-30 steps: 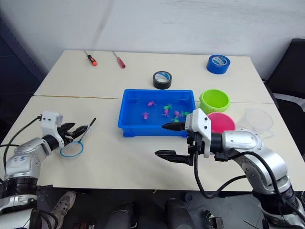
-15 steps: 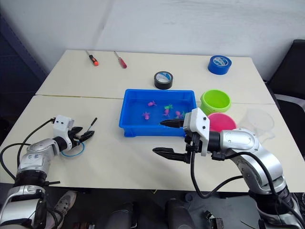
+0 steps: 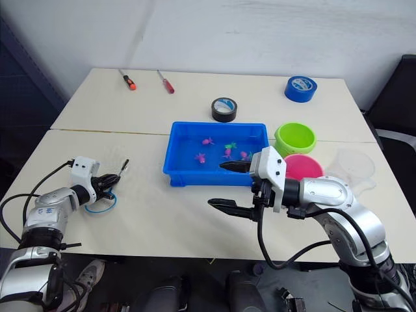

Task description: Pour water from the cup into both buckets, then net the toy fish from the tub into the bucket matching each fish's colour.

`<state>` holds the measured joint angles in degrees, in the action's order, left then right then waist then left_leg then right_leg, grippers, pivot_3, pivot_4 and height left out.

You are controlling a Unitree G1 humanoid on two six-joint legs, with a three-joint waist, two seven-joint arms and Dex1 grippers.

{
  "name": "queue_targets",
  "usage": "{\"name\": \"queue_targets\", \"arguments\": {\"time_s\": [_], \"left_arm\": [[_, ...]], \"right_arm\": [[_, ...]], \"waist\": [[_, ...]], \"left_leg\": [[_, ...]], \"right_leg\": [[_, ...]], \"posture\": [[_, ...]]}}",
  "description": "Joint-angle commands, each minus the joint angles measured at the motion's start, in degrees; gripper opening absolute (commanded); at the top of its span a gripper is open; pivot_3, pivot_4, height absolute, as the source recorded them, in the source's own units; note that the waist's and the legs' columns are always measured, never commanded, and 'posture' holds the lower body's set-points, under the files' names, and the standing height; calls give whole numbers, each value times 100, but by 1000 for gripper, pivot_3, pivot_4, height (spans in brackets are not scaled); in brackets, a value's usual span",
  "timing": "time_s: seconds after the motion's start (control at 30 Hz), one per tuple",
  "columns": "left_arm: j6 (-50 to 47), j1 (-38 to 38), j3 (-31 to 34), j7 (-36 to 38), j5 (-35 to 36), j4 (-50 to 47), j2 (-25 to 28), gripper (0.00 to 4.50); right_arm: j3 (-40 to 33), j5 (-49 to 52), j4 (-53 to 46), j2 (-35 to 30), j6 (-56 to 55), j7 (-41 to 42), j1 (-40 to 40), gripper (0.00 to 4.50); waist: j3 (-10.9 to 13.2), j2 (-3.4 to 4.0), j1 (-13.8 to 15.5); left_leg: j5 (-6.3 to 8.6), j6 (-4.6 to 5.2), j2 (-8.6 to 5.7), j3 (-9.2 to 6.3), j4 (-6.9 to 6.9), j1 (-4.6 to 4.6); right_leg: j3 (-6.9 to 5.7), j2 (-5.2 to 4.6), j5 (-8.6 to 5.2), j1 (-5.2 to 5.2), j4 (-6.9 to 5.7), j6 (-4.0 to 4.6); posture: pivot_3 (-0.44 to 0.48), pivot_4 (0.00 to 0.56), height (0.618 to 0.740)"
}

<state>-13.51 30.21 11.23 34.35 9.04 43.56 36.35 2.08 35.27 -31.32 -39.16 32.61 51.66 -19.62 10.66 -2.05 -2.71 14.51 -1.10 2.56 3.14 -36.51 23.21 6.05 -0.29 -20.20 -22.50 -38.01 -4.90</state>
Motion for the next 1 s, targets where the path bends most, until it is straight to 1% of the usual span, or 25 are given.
{"name": "queue_targets", "arguments": {"time_s": [0.03, 0.3, 0.4, 0.47, 0.53, 0.57, 0.67, 0.7, 0.73, 0.8, 0.87, 1.0], "left_arm": [[-44, -76, -154, 128, -92, 161, -81, 48], [69, -20, -122, 101, -118, 257, -38, 48], [193, 83, 100, -121, -84, 188, 208, 48], [203, 213, 277, 13, 22, 6, 564, 48], [299, 383, 306, 322, 79, -177, 924, 48], [313, 446, 299, 431, 115, -229, 1012, 48], [110, 992, 257, 1021, 359, -699, 1270, 48], [-46, 1248, 147, 1368, 481, -997, 1316, 48], [-161, 1401, 68, 1595, 558, -1195, 1336, 48], [-648, 1706, -297, 2369, 893, -2005, 1285, 48], [-1011, 1852, -585, 2893, 1120, -2582, 1225, 48], [-1560, 2135, -1145, 3499, 1271, -3176, 1078, 48]], "right_arm": [[-73, 53, -185, -10, -59, -16, -8, 4500], [-43, 32, -164, 35, -85, -49, -20, 4500], [-34, 30, -149, 64, -93, -72, -58, 4500], [-68, 66, -123, 55, -72, -48, -105, 4500], [-103, 96, -74, 25, -56, 2, -152, 4500], [-113, 103, -55, 14, -53, 22, -163, 4500], [-172, 161, 44, -15, 7, 80, -269, 4500], [-193, 189, 100, -33, 41, 111, -319, 4500], [-205, 207, 138, -45, 64, 132, -353, 4500], [-233, 250, 279, -81, 165, 161, -497, 4500], [-256, 277, 400, -107, 258, 162, -628, 4500], [-250, 313, 601, -143, 490, 102, -864, 4500]], "waist": [[0, 0, 1], [0, 0, 17], [0, 0, 19], [0, -5, -8], [3, -26, -69], [3, -29, -72], [3, -30, -41], [2, -30, -17], [2, -30, 11], [3, -29, 55], [3, -27, 67], [5, -25, 51]], "left_leg": [[0, 0, 0, 0, 0, 0], [1, 1, -1, -1, 0, 0], [0, 1, 0, -1, 0, 0], [0, 2, 0, -3, 0, 1], [-1, 1, 7, -3, 0, 5], [-1, 0, 10, -3, 0, 6], [-2, -2, 6, -8, 0, 9], [-2, -2, 4, -8, 0, 9], [-3, -1, 4, -8, 0, 9], [-1, 2, 0, -6, 0, 12], [3, 9, -5, -2, 1, 15], [5, 9, -3, 2, 1, 14]], "right_leg": [[0, 0, 0, 0, 0, 0], [-1, -1, 0, 0, 0, 0], [-2, -1, 0, 0, 0, 0], [-4, 0, 0, -1, -3, 0], [-3, 7, 0, -9, -9, 1], [-3, 8, 0, -10, -9, 2], [-11, 4, -1, -9, -8, 4], [-14, 1, -1, -7, -7, 4], [-26, -10, -1, -1, -3, 4], [-33, -18, -2, 3, 3, 4], [-32, -21, -2, 1, 4, 5], [-26, -16, -3, -3, 3, 6]], "posture": [[0, 150, 734], [0, 150, 734], [0, 150, 734], [0, 150, 734], [0, 150, 734], [0, 150, 734], [0, 150, 734], [0, 150, 734], [0, 150, 734], [0, 150, 734], [0, 150, 734], [0, 150, 734]]}}
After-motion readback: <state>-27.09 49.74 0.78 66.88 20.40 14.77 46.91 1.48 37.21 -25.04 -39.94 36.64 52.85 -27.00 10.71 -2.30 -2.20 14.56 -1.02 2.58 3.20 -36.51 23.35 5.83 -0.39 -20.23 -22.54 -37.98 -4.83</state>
